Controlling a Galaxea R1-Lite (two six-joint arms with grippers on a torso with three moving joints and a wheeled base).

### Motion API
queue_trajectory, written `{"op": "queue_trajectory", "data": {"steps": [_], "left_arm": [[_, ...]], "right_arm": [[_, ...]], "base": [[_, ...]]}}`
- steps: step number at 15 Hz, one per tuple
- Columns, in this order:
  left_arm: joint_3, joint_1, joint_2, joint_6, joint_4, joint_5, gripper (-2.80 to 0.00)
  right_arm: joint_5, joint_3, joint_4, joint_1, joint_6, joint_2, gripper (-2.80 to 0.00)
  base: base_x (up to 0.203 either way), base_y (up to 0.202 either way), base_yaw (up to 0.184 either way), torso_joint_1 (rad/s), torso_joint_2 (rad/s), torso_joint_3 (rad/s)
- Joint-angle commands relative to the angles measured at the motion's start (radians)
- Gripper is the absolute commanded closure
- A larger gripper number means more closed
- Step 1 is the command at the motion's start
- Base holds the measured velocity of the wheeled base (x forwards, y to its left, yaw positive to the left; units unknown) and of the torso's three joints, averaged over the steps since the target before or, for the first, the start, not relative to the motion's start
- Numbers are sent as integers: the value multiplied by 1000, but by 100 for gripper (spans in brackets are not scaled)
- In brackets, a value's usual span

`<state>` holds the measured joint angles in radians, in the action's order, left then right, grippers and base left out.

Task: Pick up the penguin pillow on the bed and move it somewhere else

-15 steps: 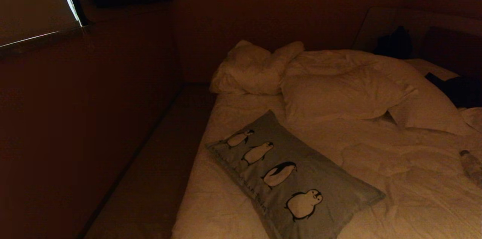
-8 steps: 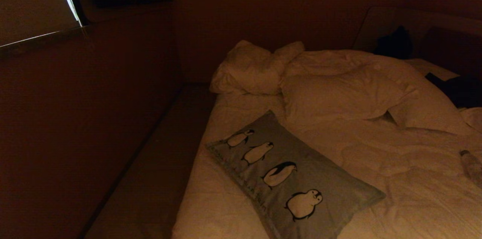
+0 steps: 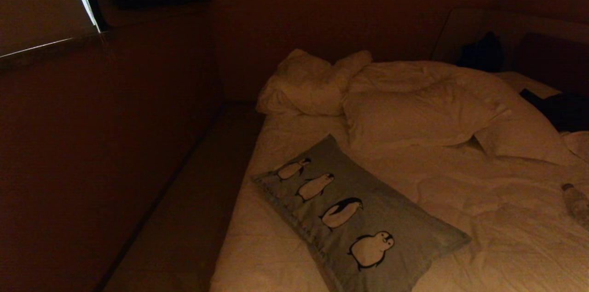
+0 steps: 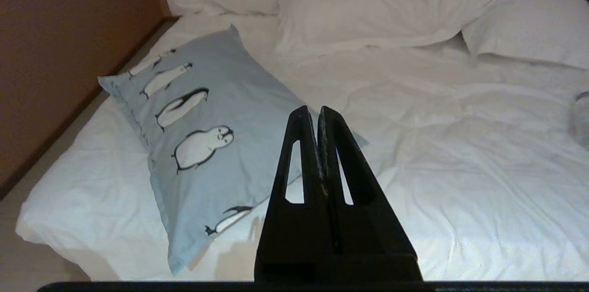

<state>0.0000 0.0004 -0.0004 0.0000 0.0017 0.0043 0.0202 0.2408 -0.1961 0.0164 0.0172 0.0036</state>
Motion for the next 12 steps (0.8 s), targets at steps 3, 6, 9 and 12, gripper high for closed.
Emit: {"op": "queue_trajectory", "data": {"steps": [3,6,9,12], "left_arm": [[0,0,-1,0,0,0,0],[0,0,0,0,0,0,0],[0,0,-1,0,0,0,0],[0,0,0,0,0,0,0]], "right_arm": [[0,-64,139,0,1,0,0],[-7,-75,180,0,-3,1,0],[-9,-102,236,0,-34,-1,0],[-8,-162,283,0,-74,-1,0]], "base": [[0,0,0,0,0,0],[0,0,0,0,0,0],[0,0,0,0,0,0],[0,0,0,0,0,0]]}}
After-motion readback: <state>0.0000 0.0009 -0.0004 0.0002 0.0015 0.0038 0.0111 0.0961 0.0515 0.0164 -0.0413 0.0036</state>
